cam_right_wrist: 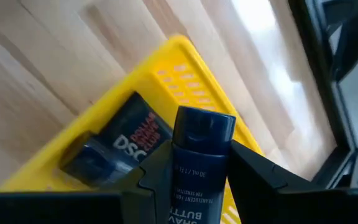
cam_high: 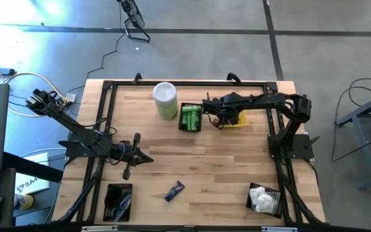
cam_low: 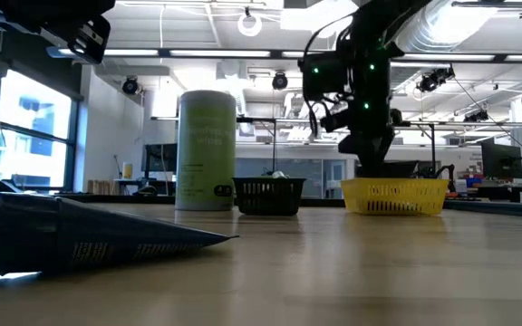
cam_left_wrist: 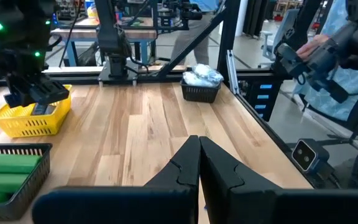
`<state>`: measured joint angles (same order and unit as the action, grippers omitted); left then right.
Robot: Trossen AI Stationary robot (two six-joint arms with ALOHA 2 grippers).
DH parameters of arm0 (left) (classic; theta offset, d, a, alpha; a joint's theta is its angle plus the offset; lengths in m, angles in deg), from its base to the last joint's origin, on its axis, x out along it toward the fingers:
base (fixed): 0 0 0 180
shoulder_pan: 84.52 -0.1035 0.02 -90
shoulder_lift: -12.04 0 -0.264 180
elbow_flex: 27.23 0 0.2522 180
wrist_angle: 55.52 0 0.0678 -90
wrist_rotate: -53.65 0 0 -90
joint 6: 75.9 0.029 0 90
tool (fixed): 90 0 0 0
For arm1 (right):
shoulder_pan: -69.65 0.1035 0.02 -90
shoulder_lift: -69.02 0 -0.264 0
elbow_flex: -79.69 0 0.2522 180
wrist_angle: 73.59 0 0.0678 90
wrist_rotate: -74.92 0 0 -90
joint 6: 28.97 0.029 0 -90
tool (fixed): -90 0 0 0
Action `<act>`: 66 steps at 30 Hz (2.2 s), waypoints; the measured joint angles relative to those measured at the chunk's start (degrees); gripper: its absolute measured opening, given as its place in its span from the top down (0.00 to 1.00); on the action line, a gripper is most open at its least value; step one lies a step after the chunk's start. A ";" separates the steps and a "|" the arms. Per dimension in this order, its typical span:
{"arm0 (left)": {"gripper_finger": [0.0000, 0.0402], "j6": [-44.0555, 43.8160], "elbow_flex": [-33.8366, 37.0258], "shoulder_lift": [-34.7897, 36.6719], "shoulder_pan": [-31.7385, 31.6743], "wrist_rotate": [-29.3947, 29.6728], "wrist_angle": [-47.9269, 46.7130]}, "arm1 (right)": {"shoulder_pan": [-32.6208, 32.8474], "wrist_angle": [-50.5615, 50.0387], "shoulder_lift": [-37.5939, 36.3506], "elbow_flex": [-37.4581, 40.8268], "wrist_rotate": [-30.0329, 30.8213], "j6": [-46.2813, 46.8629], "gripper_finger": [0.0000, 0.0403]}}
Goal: Pick & Place Travel size toiletries
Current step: Put the blue shave butter into the yellow bin
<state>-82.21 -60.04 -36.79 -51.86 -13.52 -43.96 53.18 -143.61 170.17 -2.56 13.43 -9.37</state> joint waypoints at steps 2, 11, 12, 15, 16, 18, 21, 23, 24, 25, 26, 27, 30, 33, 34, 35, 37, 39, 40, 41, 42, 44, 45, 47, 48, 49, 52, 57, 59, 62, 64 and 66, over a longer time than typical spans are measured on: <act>1.00 0.00 0.00 0.00 0.00 0.01 0.01 | -0.67 -0.06 0.00 0.46 0.05 0.01 0.69; 1.00 0.00 0.00 0.00 0.00 0.02 -0.26 | -0.85 1.07 0.00 0.52 2.91 -0.01 0.58; 1.00 0.00 0.00 0.00 -0.02 0.02 -0.24 | -0.75 1.13 0.00 0.52 3.04 -0.15 0.55; 1.00 0.00 0.00 0.00 -0.02 0.02 -0.26 | 0.11 1.17 0.00 0.52 4.33 -0.38 0.49; 1.00 0.00 0.00 0.00 0.00 0.02 -0.24 | 0.54 1.17 0.00 0.52 4.88 -0.39 0.48; 1.00 0.00 0.00 0.00 -0.01 0.04 -0.27 | 1.48 1.17 -0.01 0.52 5.92 -0.40 0.48; 1.00 0.00 0.00 0.00 0.00 0.04 -0.37 | 2.97 1.38 -1.18 0.52 6.16 -0.93 0.50; 1.00 0.00 0.00 0.00 0.00 0.04 -0.39 | 4.27 1.91 -2.40 0.50 6.29 -0.78 0.54; 1.00 0.00 0.00 0.00 -0.01 0.04 -0.44 | 4.96 1.93 -3.12 0.50 6.17 -0.29 0.55; 1.00 0.00 0.00 0.00 -0.02 0.04 -0.44 | 5.69 1.93 -3.92 0.51 6.04 0.28 0.57; 1.00 0.00 0.00 0.00 -0.02 0.07 -0.46 | 6.47 2.00 -4.88 0.52 5.92 1.36 0.59; 1.00 0.00 0.00 0.00 0.00 0.04 -0.56 | 7.36 2.22 -5.89 0.51 5.88 2.90 0.61; 1.00 0.00 0.00 0.00 0.00 0.07 -0.67 | 10.30 3.73 -8.87 0.50 5.50 8.18 0.67; 1.00 0.00 0.00 0.00 -0.02 0.07 -0.78 | 13.65 7.54 -11.42 0.50 4.22 11.23 0.72; 1.00 0.00 0.00 0.00 -0.02 0.09 -0.94 | 14.75 9.37 -12.31 0.50 3.67 11.80 0.73; 1.00 0.00 0.00 0.00 -0.02 0.09 -1.06 | 15.67 11.14 -13.16 0.50 2.96 11.95 0.74; 1.00 0.00 0.00 0.00 -0.01 0.09 -1.07 | 17.73 15.85 -14.16 0.50 1.69 12.06 0.76; 1.00 0.00 0.00 0.00 -0.02 0.09 -1.07 | 19.59 21.08 -14.77 0.50 0.15 12.10 0.78; 1.00 0.00 0.00 0.00 0.00 0.09 -1.07 | 20.40 23.47 -14.78 0.50 -0.56 12.02 0.78; 1.00 0.00 0.00 0.00 0.00 0.09 -1.08 | 21.29 25.93 -14.78 0.50 -1.27 11.85 0.78; 1.00 0.00 0.00 0.00 0.00 0.09 -1.14 | 22.12 28.42 -14.78 0.50 -2.16 11.73 0.79; 1.00 0.00 0.00 0.00 -0.02 0.09 -1.14 | 23.71 31.97 -14.78 0.50 -4.25 11.81 0.79; 1.00 0.01 0.00 0.00 -0.01 0.09 -1.24 | 24.53 33.47 -14.76 0.50 -5.23 12.19 0.79; 1.00 0.00 0.00 0.00 0.00 0.09 -1.46 | 26.45 36.04 -14.56 0.50 -5.27 13.45 0.79; 1.00 0.00 0.00 0.00 -0.01 0.09 -1.53 | 27.55 36.97 -14.48 0.50 -4.64 13.65 0.79; 1.00 0.00 0.00 0.00 0.00 0.09 -1.55 | 28.60 37.94 -14.47 0.50 -3.85 13.64 0.79; 1.00 0.01 0.00 0.00 0.00 0.09 -1.55 | 31.55 40.65 -14.47 0.50 -2.41 13.60 0.79; 1.00 0.02 0.00 0.00 0.00 0.09 -1.55 | 35.26 42.89 -14.47 0.50 -3.65 10.99 0.79; 1.00 0.02 0.00 0.00 -0.01 0.09 -1.55 | 36.26 43.25 -14.47 0.50 -3.98 10.26 0.79; 1.00 0.02 0.00 0.00 -0.01 0.09 -1.55 | 37.16 44.36 -14.47 0.50 -5.08 10.17 0.79; 1.00 0.02 0.00 0.00 0.00 0.09 -1.55 | 37.28 45.42 -14.47 0.50 -6.25 10.13 0.79; 1.00 0.02 0.00 0.00 0.00 0.09 -1.55 | 37.25 46.05 -14.47 0.50 -8.23 10.15 0.79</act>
<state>-82.19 -60.04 -36.79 -51.86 -13.44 -45.51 90.42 -97.56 155.70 -2.06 5.20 0.78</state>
